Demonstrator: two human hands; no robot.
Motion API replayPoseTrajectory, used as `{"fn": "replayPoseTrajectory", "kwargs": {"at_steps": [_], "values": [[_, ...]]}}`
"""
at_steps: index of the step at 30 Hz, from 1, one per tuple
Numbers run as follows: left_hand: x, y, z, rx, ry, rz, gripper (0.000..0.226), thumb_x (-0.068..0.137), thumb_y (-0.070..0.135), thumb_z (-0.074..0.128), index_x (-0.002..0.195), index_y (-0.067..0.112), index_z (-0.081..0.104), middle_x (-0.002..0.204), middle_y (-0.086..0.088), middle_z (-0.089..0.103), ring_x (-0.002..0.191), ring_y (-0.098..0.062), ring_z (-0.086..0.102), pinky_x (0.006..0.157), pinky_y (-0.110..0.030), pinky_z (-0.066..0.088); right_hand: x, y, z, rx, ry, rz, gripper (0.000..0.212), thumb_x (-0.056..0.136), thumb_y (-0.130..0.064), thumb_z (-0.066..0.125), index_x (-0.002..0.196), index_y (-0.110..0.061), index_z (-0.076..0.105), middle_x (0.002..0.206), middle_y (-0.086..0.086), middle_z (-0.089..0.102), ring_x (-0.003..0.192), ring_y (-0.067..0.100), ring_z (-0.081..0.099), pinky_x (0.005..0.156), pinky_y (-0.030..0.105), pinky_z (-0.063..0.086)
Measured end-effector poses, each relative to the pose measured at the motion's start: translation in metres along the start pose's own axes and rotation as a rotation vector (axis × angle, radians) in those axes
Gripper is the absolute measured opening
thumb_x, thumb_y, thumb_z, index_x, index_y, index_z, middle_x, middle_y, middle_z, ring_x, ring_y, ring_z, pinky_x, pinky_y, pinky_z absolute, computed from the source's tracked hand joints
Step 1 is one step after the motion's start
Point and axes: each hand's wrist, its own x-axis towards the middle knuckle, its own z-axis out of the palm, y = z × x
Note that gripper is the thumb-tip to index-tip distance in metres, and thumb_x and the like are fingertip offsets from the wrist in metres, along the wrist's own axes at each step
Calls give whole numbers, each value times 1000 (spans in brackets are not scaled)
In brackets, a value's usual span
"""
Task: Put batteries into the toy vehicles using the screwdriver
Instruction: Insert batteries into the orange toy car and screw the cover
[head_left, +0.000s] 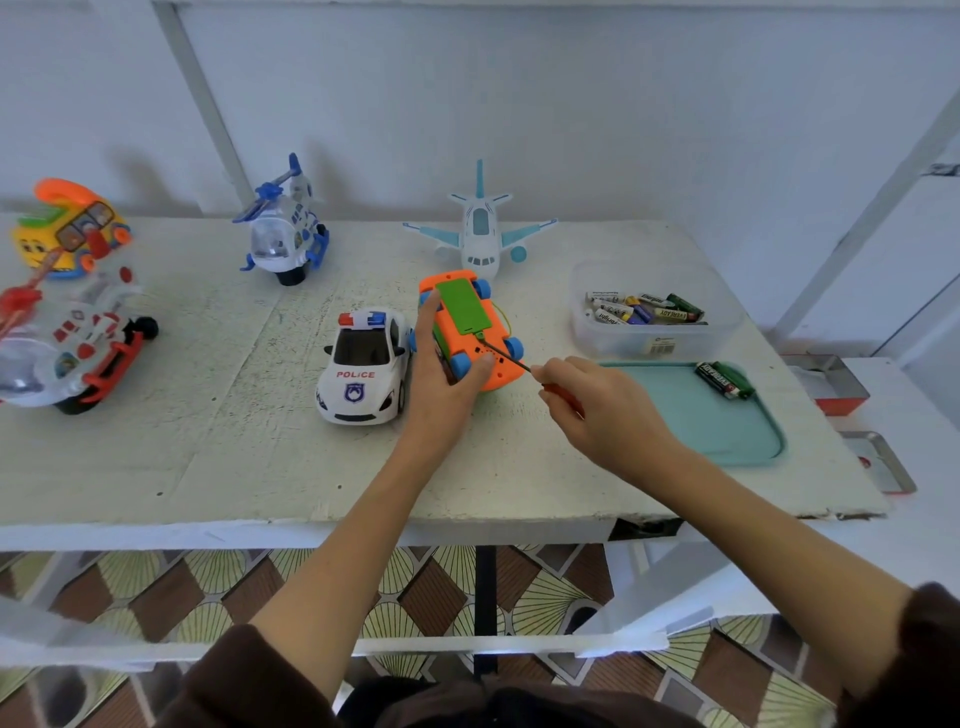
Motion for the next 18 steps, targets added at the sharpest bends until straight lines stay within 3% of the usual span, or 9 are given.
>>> {"fn": "replayPoseTrajectory", "kwargs": {"at_steps": [6,11,15,18], "values": [[1,-2,-1,-10,16,-16,67,93,0,57,139,33,21,141,8,31,126,-17,47,88,-14,51,1,-1,3,-18,-6,-10,16,84,-13,49,91,-5,60,65,6,53,47,24,45,40,33,36],[1,-2,0,-27,11,-16,72,93,0,56,147,28,16,134,15,35,115,-5,54,85,-15,52,0,-2,6,-24,12,-10,14,84,-12,50,90,-4,60,64,7,53,46,26,46,37,35,38],[1,-1,1,-40,26,-13,73,93,1,56,145,33,16,134,14,35,122,-12,52,87,-17,52,-1,-3,8,-13,25,4,15,84,-12,49,89,-4,60,65,8,54,47,29,47,38,36,40],[0,0,3,-32,30,-20,74,93,0,56,148,29,15,130,19,37,115,-7,55,84,-16,53,-1,-3,9,-17,28,11,17,84,-14,48,91,-4,60,65,9,55,48,29,48,39,37,40]]}}
